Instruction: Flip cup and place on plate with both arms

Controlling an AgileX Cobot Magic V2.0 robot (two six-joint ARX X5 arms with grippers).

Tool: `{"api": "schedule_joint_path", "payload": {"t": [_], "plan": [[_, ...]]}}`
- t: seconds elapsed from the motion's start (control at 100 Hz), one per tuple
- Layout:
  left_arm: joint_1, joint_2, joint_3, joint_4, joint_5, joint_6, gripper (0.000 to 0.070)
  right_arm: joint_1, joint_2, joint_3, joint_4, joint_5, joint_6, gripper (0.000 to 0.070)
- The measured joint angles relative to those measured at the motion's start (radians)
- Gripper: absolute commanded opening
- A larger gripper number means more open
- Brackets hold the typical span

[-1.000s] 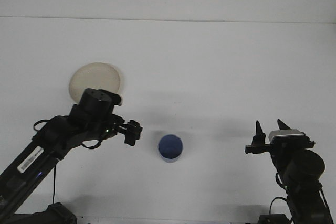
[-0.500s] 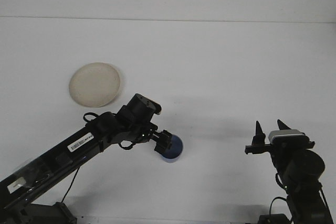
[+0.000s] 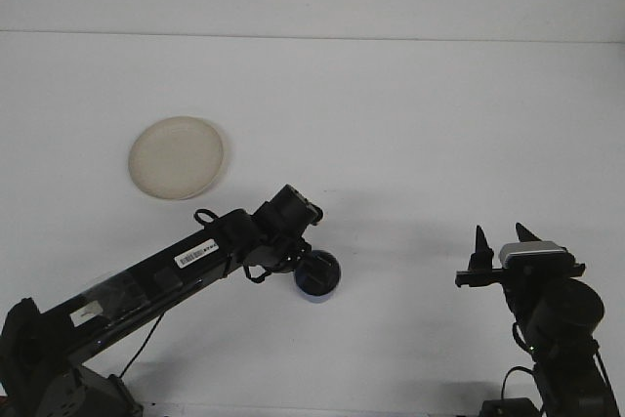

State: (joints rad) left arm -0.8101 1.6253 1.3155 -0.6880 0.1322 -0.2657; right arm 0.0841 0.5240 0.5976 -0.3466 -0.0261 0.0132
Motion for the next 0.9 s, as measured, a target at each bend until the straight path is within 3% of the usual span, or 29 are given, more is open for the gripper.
{"api": "schedule_joint_path", "payload": {"t": [0.1, 0.26, 0.31, 0.67, 0.9], "plan": [[0.0, 0.027, 0.0, 0.007, 0.0, 0.0, 0.0413, 0.0, 0.0, 0.0, 0.0, 0.0, 0.0, 0.0429], [-0.005, 0.048, 0.0, 0.008, 0.0, 0.001, 0.0076, 0.0, 0.0, 0.0, 0.0, 0.0, 0.0, 0.0429], [-0.005, 0.048, 0.0, 0.008, 0.0, 0.005, 0.0, 0.0, 0.0, 0.0, 0.0, 0.0, 0.0, 0.0429], [-0.002, 0.048, 0.014, -0.011, -0.007, 0.012, 0.0009, 0.0, 0.0, 0.0, 0.0, 0.0, 0.0, 0.0429], [0.09, 0.05, 0.204, -0.199, -0.122, 0.054, 0.0009, 0.0, 0.0, 0.0, 0.0, 0.0, 0.0, 0.0429]]}}
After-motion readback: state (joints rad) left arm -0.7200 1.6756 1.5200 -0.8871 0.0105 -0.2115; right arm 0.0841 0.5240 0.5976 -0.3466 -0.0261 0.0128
